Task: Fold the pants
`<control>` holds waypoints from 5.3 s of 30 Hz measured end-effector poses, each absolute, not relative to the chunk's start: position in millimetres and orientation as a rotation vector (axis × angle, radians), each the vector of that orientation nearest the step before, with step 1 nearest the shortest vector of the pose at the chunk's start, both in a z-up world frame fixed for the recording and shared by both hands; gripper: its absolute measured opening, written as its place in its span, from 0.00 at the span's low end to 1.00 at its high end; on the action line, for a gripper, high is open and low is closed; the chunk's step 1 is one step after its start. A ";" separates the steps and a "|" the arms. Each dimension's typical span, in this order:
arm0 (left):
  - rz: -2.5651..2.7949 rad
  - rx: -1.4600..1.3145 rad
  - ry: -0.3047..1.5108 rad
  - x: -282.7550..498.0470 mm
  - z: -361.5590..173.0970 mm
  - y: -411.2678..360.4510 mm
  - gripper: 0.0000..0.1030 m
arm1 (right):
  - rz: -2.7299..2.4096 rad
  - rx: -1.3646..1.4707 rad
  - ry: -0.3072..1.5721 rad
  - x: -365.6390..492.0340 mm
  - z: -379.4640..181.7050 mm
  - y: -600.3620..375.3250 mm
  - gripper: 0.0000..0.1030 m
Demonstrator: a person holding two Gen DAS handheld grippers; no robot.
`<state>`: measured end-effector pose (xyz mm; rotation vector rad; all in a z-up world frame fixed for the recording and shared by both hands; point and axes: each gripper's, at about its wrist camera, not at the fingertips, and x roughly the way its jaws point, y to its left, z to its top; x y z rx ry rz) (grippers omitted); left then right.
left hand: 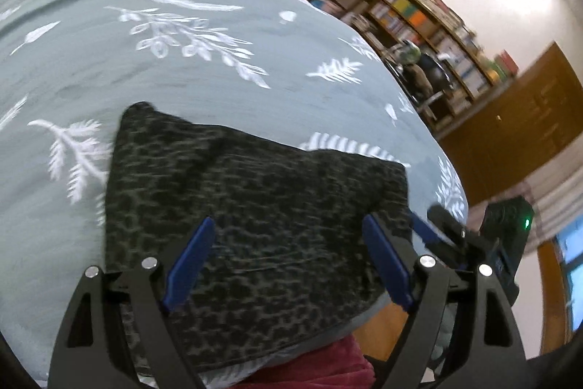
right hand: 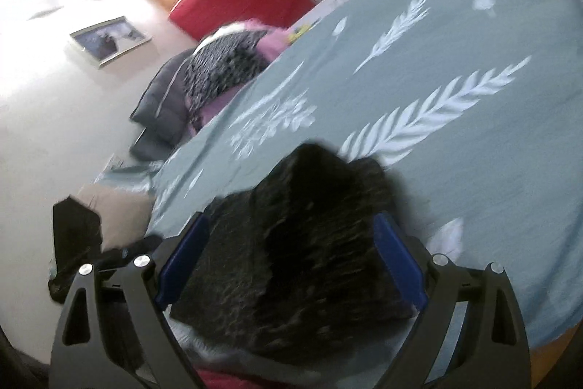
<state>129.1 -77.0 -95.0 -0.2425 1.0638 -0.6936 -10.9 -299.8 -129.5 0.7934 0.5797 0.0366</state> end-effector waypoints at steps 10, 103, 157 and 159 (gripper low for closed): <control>-0.657 -0.256 1.080 131.5 -103.0 -60.8 0.81 | -0.044 0.708 0.683 3.8 -153.5 -281.6 0.71; -0.490 -0.117 1.159 228.4 -145.4 -101.5 0.81 | -0.109 0.481 0.596 49.3 -174.2 -307.2 0.28; -0.361 -0.156 1.116 164.5 -134.2 -31.2 0.95 | -0.138 0.528 0.705 0.6 -146.6 -313.7 0.87; -0.368 -0.149 1.130 165.6 -137.7 -31.5 0.95 | -0.155 0.536 0.733 7.4 -152.6 -316.5 0.87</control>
